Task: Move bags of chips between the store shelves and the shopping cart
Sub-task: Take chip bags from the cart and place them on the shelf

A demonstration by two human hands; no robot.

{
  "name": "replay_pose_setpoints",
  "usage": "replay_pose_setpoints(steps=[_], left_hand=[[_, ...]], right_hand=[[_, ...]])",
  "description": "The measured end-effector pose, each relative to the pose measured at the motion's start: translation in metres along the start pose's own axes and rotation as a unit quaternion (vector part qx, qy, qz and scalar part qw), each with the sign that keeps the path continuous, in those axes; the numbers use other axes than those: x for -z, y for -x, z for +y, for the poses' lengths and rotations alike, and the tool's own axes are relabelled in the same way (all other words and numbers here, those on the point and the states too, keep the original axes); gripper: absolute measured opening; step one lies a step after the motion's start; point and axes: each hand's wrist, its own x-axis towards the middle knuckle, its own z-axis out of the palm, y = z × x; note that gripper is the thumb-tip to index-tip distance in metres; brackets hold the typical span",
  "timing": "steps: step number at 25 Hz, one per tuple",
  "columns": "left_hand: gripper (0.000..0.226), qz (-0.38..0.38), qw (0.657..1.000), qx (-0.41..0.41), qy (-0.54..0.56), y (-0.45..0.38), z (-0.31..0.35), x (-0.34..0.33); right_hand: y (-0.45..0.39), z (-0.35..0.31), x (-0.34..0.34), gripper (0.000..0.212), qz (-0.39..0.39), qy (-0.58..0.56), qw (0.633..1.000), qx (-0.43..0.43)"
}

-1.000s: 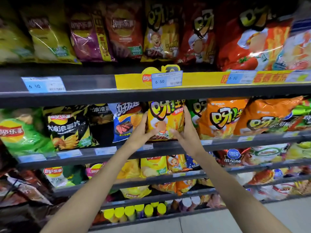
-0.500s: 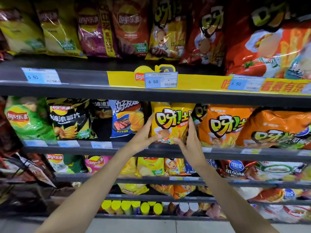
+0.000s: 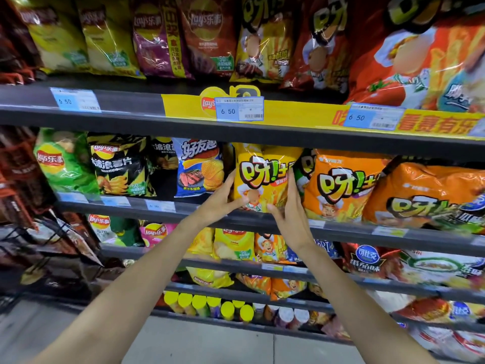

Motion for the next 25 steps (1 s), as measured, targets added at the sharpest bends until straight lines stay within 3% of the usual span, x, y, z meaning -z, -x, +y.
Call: replay_pose_setpoints(steps=[6, 9, 13, 17, 21, 25], left_hand=[[0.080, 0.120, 0.988, 0.024, -0.095, 0.015, -0.008, -0.018], [0.075, 0.131, 0.974, 0.047, -0.179, 0.034, -0.005, -0.023], [0.063, 0.142, 0.943, 0.063, -0.293, 0.090, -0.009, -0.018], [0.053, 0.165, 0.905, 0.114, -0.376, 0.177, -0.020, -0.003], [0.047, 0.199, 0.876, 0.225, -0.378, 0.311, -0.037, 0.009], [0.044, 0.222, 0.846, 0.315, -0.370, 0.438, -0.042, 0.010]], right_hand=[[0.027, 0.015, 0.009, 0.078, -0.017, 0.026, 0.999, 0.009], [0.045, 0.015, 0.017, 0.059, -0.040, 0.057, 0.997, 0.027], [0.061, 0.002, 0.002, 0.045, -0.131, 0.131, 0.979, 0.082], [0.092, -0.030, -0.049, 0.042, -0.231, 0.150, 0.954, 0.120], [0.157, -0.086, -0.116, 0.047, -0.360, 0.161, 0.901, 0.183], [0.225, -0.142, -0.171, 0.042, -0.417, 0.124, 0.864, 0.254]])
